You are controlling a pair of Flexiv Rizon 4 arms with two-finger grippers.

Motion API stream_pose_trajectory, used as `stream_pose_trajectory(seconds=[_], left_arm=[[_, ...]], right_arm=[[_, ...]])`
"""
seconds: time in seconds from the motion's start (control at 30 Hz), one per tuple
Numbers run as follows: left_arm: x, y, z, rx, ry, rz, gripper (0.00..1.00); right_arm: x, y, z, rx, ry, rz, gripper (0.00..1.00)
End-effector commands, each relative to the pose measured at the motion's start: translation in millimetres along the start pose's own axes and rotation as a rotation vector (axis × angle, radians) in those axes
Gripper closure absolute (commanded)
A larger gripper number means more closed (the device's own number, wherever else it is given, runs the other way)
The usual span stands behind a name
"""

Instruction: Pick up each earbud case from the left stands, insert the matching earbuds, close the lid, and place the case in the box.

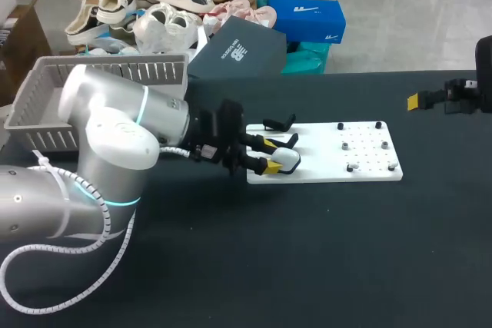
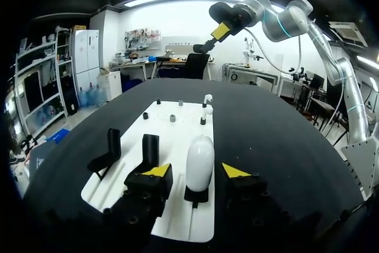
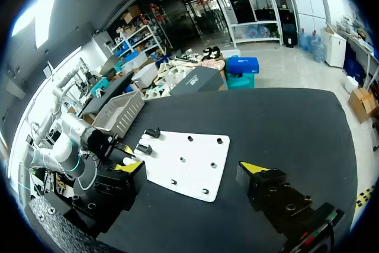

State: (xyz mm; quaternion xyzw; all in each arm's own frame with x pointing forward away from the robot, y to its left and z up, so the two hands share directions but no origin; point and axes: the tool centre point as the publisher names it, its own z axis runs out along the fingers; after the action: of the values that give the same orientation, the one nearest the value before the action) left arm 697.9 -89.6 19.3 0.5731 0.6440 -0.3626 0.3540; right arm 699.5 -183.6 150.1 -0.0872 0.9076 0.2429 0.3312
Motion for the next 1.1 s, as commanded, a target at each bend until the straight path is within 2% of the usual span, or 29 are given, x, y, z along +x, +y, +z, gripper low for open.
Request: stream_pose_trajectory(seconds=[0.03,0.17,0.27,0.4,0.47,0.67,0.8,0.87,1.1], left_arm=[[1.2,2.3,3.3,0.006,-0.001,0.004,0.45],[1.3,2.1,4.9,0.006,0.002,0.007,0.45],[1.0,2.1,6.3,0.004,0.004,0.007,0.38],[0.8,2.1,7.5,0.004,0.005,0.009,0.38],[0.8,2.0,7.6,0.005,0.004,0.011,0.41],[1.7,2.9,7.6,0.005,0.005,0.013,0.58],[2.7,3.1,6.8,0.005,0.003,0.013,0.91],[2.6,3.3,5.6,0.002,-0.001,0.011,1.00],[-2.9,1.4,-5.3,0.007,-0.025,0.012,1.00]], right_arm=[[-0.4,-1.5,0.0,-0.006,0.002,-0.001,0.00],[-0.4,-1.5,0.0,-0.006,0.002,-0.001,0.00],[-0.4,-1.5,0.0,-0.006,0.002,-0.001,0.00],[-0.4,-1.5,0.0,-0.006,0.002,-0.001,0.00],[-0.4,-1.5,0.0,-0.006,0.002,-0.001,0.00],[-0.4,-1.5,0.0,-0.006,0.002,-0.001,0.00],[-0.4,-1.5,0.0,-0.006,0.002,-0.001,0.00],[-0.4,-1.5,0.0,-0.006,0.002,-0.001,0.00],[-0.4,-1.5,0.0,-0.006,0.002,-0.001,0.00]])
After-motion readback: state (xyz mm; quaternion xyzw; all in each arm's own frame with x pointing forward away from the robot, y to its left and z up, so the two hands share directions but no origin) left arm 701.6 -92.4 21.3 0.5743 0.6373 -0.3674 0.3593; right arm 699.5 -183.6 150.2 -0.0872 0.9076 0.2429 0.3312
